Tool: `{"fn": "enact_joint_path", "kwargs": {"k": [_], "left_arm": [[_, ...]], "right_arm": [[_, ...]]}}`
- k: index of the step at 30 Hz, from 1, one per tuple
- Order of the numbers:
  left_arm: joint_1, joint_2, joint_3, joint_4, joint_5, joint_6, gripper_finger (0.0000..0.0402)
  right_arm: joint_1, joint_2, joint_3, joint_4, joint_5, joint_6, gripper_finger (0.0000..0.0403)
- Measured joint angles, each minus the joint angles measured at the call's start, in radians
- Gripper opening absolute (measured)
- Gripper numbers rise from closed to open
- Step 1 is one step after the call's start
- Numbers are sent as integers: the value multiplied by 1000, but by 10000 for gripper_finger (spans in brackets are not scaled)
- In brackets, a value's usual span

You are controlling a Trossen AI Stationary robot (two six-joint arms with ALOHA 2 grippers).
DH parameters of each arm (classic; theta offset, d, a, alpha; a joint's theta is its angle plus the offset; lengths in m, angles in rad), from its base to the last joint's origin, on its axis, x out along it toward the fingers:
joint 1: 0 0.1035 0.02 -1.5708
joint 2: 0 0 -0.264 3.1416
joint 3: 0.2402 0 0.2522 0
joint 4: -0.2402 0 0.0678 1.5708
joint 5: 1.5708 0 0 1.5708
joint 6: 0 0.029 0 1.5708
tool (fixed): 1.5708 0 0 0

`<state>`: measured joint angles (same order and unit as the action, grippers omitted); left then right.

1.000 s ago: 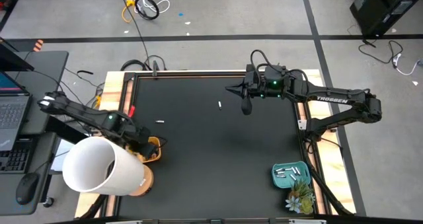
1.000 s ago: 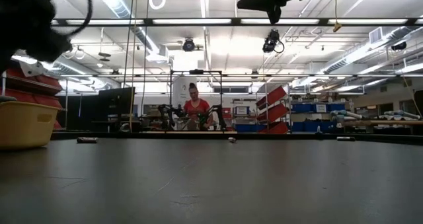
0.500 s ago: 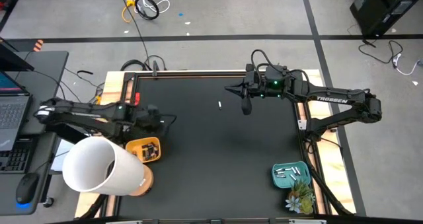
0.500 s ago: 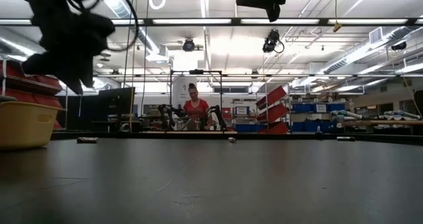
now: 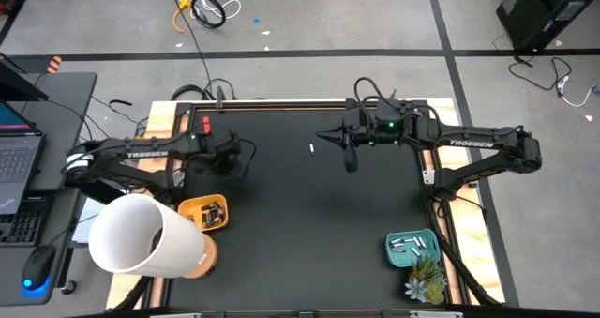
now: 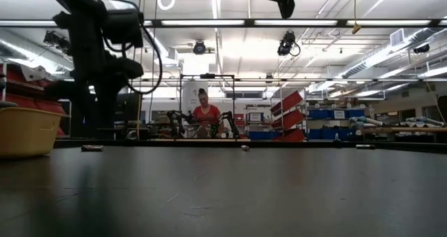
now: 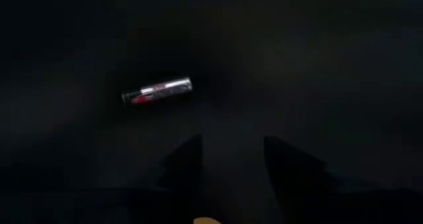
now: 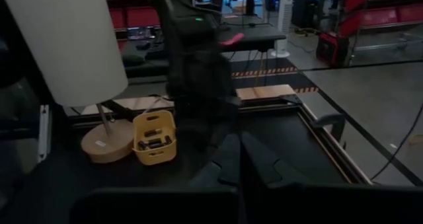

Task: Sort batteries
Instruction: Put the silver battery into the green bin

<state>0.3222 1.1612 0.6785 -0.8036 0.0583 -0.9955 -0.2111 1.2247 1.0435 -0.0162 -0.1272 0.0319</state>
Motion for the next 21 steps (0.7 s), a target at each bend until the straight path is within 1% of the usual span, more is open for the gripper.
{"fn": "enact_joint_path", "kwargs": {"k": [4, 7, 10, 15, 18, 21], "left_arm": [[48, 21, 3, -5, 9, 61, 188], [75, 26, 25, -12, -26, 98, 189], [107, 36, 53, -7, -67, 103, 189], [167, 90, 70, -13, -41, 166, 189], [181, 144, 98, -65, -18, 238, 188], [182, 201, 152, -141, -8, 369, 188]], "right_arm": [[18, 0, 0, 0, 3, 18, 0], [25, 0, 0, 0, 4, 20, 0], [26, 0, 0, 0, 6, 20, 0], [18, 0, 0, 0, 6, 14, 0], [12, 0, 0, 0, 6, 4, 0], [11, 0, 0, 0, 6, 2, 0]]}}
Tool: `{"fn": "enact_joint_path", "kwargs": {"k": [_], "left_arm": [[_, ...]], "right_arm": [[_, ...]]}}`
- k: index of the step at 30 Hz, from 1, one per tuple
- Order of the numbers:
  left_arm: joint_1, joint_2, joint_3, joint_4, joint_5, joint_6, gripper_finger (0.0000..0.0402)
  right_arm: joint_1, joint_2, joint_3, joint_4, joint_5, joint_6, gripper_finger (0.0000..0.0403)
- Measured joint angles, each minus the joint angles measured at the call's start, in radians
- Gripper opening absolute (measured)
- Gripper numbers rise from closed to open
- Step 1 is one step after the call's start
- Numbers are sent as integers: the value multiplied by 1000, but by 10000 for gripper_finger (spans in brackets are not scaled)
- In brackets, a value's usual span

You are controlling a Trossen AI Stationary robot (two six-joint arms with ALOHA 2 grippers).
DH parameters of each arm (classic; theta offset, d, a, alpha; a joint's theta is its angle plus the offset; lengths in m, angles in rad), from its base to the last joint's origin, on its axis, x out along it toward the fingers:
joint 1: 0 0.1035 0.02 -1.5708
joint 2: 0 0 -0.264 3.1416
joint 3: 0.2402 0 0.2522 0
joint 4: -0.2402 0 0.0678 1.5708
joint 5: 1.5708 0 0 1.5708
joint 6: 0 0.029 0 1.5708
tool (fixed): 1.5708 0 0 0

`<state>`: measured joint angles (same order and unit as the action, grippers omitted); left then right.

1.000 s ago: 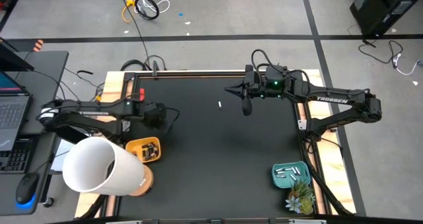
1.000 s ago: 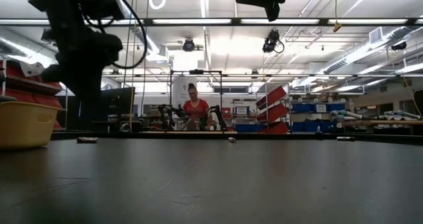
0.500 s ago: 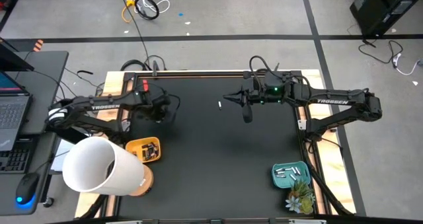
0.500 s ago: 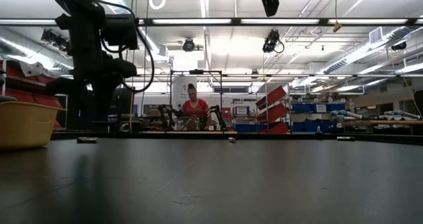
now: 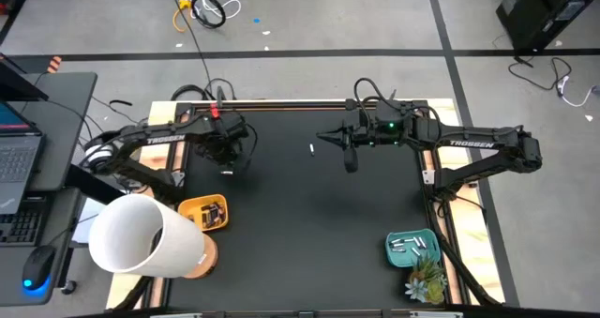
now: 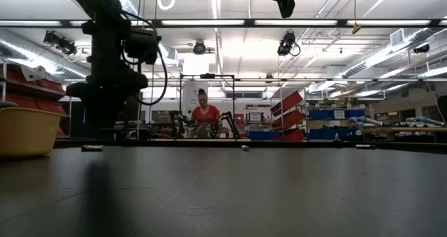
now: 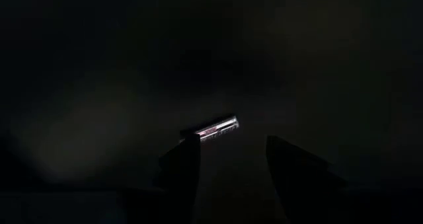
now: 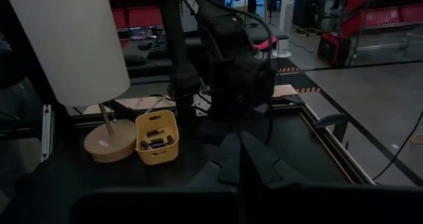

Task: Sort batteries
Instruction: Put the silver battery into the green bin

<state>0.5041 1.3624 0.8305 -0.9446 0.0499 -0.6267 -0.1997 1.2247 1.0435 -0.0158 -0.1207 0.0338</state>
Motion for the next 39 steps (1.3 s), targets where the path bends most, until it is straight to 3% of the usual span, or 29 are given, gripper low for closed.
{"fn": "enact_joint_path", "kwargs": {"k": [10, 20, 26, 35, 39], "left_arm": [[-17, 147, 161, -100, -12, 510, 188], [-88, 172, 149, -140, -20, 939, 188], [-94, 172, 103, -169, -27, 1040, 188], [-94, 172, 41, -145, -144, 1046, 188], [-94, 172, 25, -102, -150, 1046, 188]], "right_arm": [[0, 0, 0, 0, 0, 5, 0], [3, 0, 0, 0, 0, 50, 0], [3, 0, 0, 0, 20, 48, 0], [3, 0, 0, 0, 23, 44, 0], [3, 0, 0, 0, 23, 43, 0]]}}
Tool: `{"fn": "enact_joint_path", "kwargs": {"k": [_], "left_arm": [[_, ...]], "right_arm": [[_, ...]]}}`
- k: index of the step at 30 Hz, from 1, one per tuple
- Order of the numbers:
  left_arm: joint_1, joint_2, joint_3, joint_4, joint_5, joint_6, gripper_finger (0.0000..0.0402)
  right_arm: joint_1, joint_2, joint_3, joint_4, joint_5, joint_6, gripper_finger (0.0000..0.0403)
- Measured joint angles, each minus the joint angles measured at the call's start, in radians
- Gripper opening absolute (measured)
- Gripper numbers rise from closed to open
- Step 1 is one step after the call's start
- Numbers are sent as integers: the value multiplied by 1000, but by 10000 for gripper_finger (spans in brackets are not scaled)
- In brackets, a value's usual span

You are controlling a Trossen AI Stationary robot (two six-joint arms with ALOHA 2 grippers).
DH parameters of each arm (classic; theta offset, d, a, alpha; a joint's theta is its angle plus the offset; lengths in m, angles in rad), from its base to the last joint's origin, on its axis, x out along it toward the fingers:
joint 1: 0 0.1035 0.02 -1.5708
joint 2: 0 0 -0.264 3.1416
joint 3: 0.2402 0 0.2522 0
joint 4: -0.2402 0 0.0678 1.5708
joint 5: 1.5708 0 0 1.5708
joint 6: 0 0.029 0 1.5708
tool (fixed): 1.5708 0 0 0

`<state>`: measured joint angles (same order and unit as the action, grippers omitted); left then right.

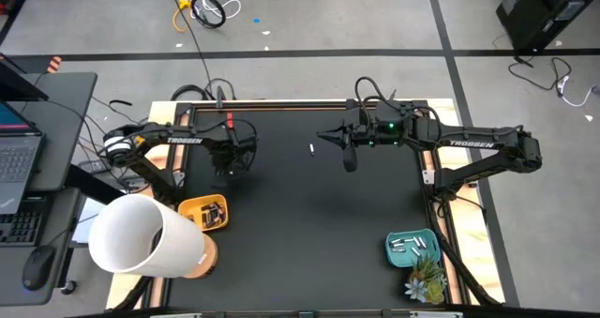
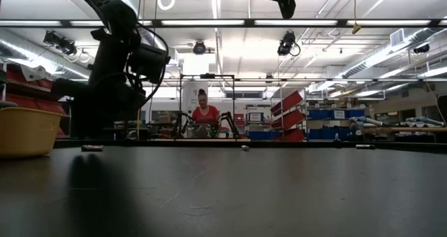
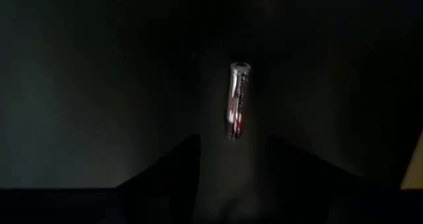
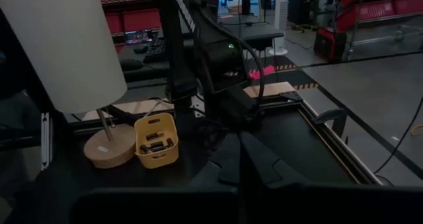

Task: Sort batteries
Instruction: Put the silver battery into the green bin

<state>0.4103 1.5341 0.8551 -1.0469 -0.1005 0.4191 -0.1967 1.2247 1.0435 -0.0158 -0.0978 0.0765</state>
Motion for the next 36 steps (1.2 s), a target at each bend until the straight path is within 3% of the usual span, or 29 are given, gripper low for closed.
{"fn": "enact_joint_path", "kwargs": {"k": [10, 19, 23, 28, 36], "left_arm": [[0, 0, -44, 133, 21, 0, 188], [0, 67, -54, 144, 23, 0, 185], [-1, 71, -55, 164, 7, 0, 146], [0, 72, -56, 171, -2, 0, 38], [-1, 73, -53, 174, -30, -12, 31]], "right_arm": [[0, 0, 0, 0, 0, 10, 0], [0, 0, 0, 1, 10, 32, 0], [0, 0, 0, 1, 19, 33, 0], [0, 0, 0, 2, 23, 37, 0], [0, 0, 0, 2, 30, 36, 0]]}}
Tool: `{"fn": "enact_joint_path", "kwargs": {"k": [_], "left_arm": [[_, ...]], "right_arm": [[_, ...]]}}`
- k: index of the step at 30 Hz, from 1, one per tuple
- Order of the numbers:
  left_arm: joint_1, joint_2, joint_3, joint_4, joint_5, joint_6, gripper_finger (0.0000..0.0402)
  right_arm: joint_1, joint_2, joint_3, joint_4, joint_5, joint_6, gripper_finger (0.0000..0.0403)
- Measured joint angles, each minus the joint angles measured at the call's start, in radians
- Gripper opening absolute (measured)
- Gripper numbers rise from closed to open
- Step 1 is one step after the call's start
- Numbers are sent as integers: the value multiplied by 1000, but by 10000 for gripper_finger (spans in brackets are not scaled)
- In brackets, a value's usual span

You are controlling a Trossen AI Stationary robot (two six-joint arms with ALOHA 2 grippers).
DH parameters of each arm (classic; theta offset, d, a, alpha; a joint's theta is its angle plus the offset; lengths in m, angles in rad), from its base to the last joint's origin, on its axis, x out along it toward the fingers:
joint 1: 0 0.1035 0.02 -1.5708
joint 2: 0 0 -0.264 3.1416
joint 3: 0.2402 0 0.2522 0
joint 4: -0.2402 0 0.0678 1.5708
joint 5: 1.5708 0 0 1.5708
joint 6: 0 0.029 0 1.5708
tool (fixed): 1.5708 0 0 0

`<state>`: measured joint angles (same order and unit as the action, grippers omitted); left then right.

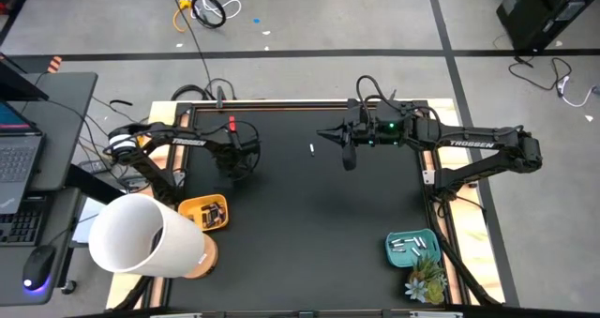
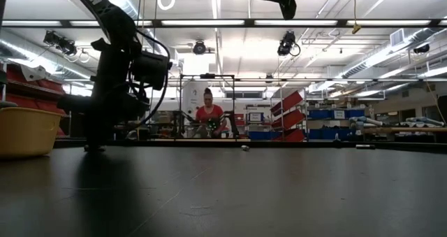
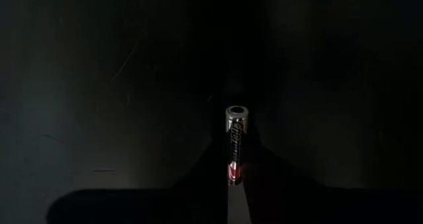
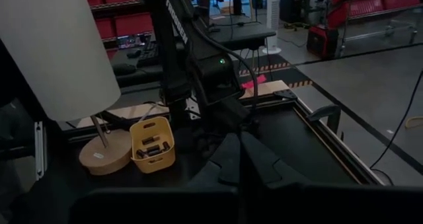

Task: Sort batteries
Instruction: Put the silver battery into the green bin

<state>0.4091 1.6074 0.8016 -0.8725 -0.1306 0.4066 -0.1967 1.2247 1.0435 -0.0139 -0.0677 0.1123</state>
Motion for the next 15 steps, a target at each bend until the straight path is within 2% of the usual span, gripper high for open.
{"fn": "enact_joint_path", "kwargs": {"k": [5, 9, 15], "left_arm": [[0, -9, 44, -35, -14, -67, 31], [2, -76, 85, -40, -26, -100, 31], [2, -152, 120, -55, 26, -105, 31]], "right_arm": [[0, 0, 0, 2, 0, -1, 0], [-1, 0, 0, 8, 9, -3, 0], [-1, 0, 0, 14, 22, -9, 0]]}}
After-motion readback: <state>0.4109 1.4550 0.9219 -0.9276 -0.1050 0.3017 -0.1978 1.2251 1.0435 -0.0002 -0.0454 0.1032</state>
